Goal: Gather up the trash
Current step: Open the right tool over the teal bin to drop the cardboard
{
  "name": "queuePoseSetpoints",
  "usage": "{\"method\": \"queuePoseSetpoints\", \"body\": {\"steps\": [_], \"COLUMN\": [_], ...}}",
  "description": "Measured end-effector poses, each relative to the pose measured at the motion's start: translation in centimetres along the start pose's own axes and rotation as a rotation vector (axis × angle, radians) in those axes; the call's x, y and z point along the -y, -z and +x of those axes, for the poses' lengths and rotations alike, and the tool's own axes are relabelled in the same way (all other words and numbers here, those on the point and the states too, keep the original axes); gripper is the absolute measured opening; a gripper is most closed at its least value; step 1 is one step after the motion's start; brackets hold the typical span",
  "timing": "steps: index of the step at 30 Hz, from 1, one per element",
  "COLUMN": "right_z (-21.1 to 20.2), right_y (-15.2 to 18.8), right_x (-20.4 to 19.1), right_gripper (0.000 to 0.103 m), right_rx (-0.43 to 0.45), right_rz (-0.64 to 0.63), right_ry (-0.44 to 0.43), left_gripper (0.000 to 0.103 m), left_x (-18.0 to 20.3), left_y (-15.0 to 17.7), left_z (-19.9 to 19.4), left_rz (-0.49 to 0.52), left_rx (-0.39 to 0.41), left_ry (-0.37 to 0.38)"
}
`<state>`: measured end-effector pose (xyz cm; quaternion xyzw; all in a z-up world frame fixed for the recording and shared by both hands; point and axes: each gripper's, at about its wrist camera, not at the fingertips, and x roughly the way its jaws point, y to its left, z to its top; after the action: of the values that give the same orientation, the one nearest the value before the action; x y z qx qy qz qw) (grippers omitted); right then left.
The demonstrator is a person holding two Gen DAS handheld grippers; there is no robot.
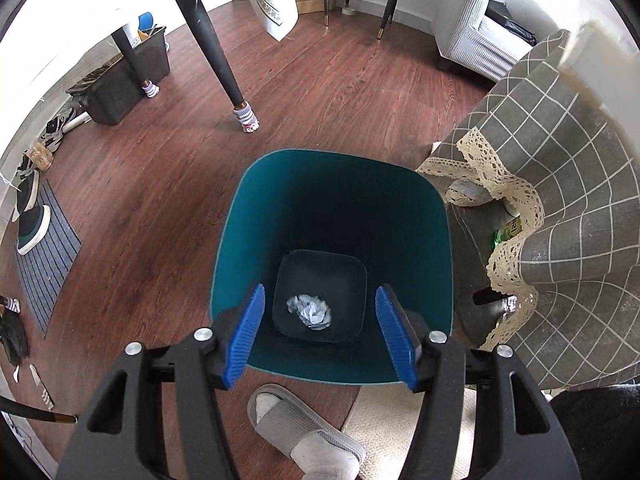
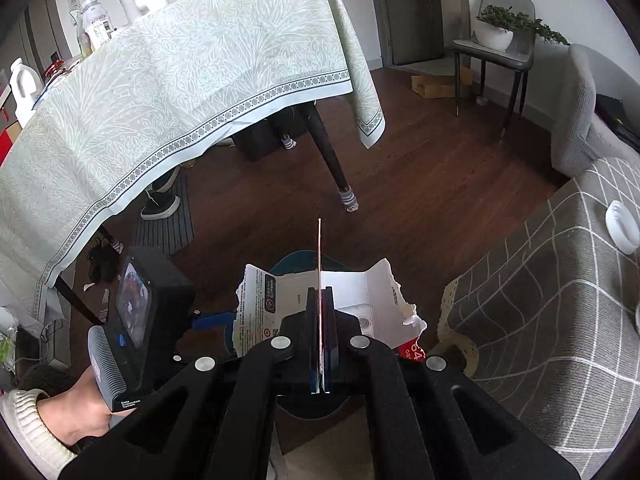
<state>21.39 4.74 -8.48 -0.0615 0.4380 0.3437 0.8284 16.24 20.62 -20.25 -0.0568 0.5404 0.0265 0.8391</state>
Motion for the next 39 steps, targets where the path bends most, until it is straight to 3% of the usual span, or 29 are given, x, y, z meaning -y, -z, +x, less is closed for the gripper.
{"method": "queuePoseSetpoints", "body": {"steps": [6,22,34,39], "right_z": [3.1,10.1,15.6,16.2], "right_y": [0.6,2.8,4.8,5.6], "right_x": [-0.3,-2.7,-3.7,-3.8], "right_gripper": [0.002,0.002,0.004,0.004], "right_rx": [-0.057,-0.206,-0.372,-0.39], "right_rz": [0.017,0.005,-0.004,-0.014], "right_ry": [0.0,0.004,0.035,0.066], "left_gripper": [0.061,0.04,0.039,0.039], "left_x": [-1.7,-4.3,-3.1,-3.4], "left_y": [-0.2,-1.2,-1.8,-2.2], "left_z": [-2.4,-10.8,-16.2,-17.9], "left_rz": [-0.033,-0.086,-0.077,-0.093], "left_rx": [0.068,0.262,0.381,0.422], "left_ry": [0.005,0.042,0.089,0.115]}}
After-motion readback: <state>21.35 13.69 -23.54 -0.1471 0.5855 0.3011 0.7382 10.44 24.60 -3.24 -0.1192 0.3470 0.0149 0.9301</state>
